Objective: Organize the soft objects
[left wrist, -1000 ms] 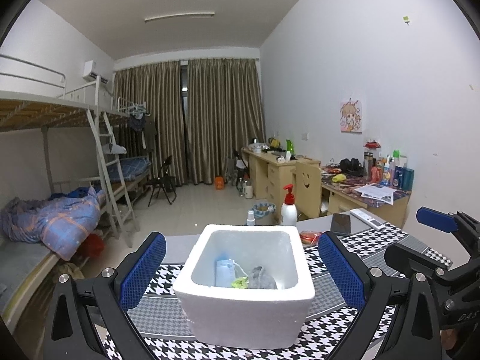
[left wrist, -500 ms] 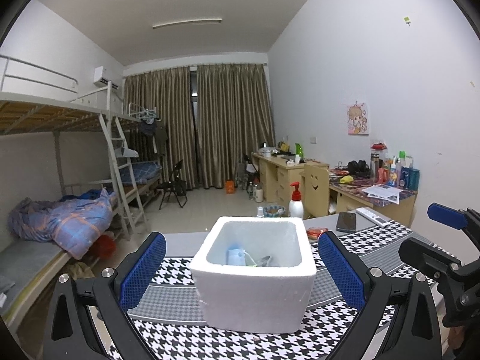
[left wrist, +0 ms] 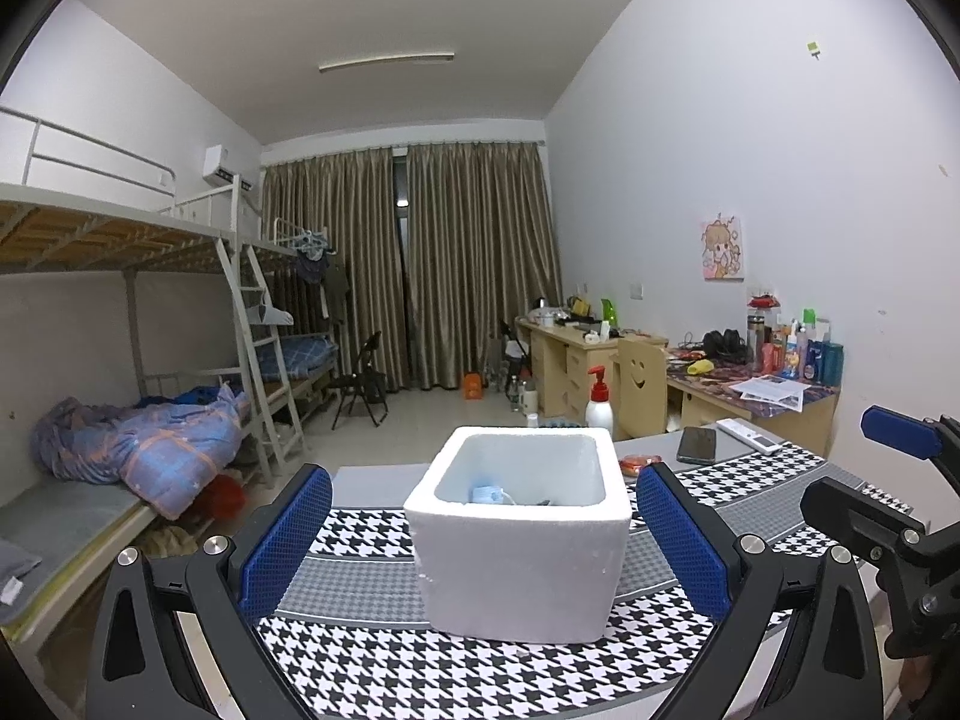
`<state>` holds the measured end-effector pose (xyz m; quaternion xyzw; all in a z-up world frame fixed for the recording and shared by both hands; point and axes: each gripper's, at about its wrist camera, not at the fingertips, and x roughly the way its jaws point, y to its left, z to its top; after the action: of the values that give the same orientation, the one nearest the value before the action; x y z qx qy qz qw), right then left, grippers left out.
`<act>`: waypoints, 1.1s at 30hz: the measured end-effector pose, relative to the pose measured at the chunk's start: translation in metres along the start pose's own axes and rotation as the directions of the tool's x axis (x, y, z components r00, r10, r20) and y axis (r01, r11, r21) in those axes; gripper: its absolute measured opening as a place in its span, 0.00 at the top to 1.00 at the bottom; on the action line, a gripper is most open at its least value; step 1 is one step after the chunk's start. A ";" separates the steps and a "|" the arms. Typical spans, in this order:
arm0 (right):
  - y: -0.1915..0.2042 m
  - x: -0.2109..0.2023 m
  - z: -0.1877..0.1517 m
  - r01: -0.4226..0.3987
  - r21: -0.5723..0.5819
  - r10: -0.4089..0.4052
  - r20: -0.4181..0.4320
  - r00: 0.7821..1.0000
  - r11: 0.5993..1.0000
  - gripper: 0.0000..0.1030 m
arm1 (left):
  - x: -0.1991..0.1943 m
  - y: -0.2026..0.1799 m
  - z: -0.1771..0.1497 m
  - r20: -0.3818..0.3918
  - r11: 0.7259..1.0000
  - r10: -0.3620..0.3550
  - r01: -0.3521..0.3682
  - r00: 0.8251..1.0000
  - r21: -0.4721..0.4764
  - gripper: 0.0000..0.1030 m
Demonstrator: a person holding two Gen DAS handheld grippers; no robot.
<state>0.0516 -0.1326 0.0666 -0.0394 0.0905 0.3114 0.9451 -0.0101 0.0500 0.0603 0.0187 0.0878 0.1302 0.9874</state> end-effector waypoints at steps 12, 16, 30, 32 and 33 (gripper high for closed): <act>-0.001 -0.021 -0.015 0.014 0.016 -0.014 0.031 0.999 1.000 0.01 | -0.020 -0.009 -0.012 0.005 1.000 0.006 -0.006 1.000 0.003 0.01; 0.000 -0.026 -0.022 0.011 0.023 -0.012 0.040 0.999 1.000 0.01 | -0.022 -0.010 -0.018 0.003 1.000 0.017 -0.017 1.000 0.009 0.01; 0.003 -0.028 -0.034 0.010 0.030 -0.011 0.044 0.999 0.999 0.01 | -0.021 -0.003 -0.036 -0.024 1.000 0.022 -0.023 0.999 -0.017 0.01; 0.003 -0.028 -0.036 0.010 0.035 -0.012 0.043 0.999 0.999 0.01 | -0.021 -0.003 -0.038 -0.028 1.000 0.023 -0.023 0.999 -0.019 0.01; 0.002 -0.028 -0.037 0.012 0.038 -0.014 0.042 0.999 0.999 0.01 | -0.021 -0.002 -0.039 -0.027 0.999 0.025 -0.025 0.999 -0.022 0.01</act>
<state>0.0228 -0.1518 0.0359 -0.0155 0.0760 0.3041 0.9495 -0.0367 0.0433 0.0255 0.0069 0.0994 0.1438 0.9846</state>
